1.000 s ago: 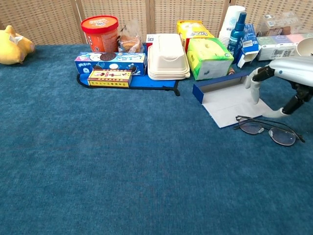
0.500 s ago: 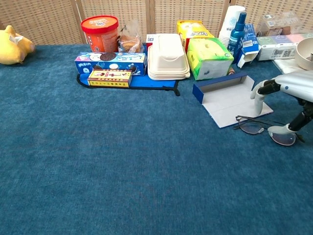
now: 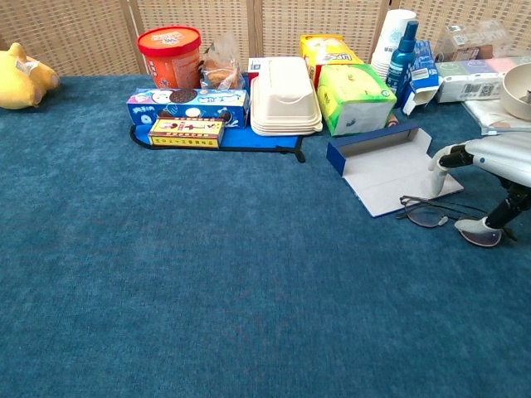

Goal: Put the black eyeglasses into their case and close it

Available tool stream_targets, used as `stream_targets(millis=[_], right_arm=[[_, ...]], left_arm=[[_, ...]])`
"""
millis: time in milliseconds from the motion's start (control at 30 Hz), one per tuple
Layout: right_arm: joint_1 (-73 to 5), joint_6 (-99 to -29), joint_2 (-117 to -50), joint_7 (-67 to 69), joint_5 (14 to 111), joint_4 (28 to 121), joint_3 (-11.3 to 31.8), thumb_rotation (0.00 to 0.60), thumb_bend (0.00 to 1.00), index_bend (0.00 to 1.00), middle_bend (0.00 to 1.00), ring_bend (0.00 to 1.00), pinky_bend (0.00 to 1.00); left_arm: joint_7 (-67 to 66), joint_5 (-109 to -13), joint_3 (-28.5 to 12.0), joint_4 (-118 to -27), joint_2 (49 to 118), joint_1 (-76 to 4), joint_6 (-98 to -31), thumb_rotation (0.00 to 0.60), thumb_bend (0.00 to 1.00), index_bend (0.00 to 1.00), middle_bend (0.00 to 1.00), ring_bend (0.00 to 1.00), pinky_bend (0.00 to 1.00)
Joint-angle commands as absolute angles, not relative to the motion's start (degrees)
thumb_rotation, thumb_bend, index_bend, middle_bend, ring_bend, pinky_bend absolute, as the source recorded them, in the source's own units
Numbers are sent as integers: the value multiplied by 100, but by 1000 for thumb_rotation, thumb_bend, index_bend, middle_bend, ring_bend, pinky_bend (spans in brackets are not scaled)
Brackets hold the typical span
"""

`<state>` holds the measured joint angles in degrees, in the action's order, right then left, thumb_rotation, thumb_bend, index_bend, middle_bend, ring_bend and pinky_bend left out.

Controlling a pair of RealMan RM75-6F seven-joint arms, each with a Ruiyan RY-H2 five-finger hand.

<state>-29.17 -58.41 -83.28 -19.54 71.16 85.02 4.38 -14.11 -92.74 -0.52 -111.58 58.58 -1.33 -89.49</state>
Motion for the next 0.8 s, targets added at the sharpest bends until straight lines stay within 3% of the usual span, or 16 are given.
stream_targets(millis=[33, 300, 800], right_arm=[[-2918, -5839, -8348, -1944, 7094, 8456, 448, 600, 269, 357, 193, 154, 189], [-2914, -5788, -8403, -1856, 7025, 8244, 452, 600, 282, 369, 194, 153, 189], [-3018, -5657, -8429, -1611, 7139, 8073, 496, 600, 309, 555, 269, 225, 237]], left_arm=[[-1417, -9275, -58, -11163, 5863, -140, -8945, 600, 227, 345, 282, 181, 219], [-1443, -9263, -70, -11185, 5862, -152, -8939, 600, 227, 344, 282, 181, 219], [-1356, -9290, -70, -11137, 5840, -106, -9044, 600, 228, 344, 277, 174, 219]])
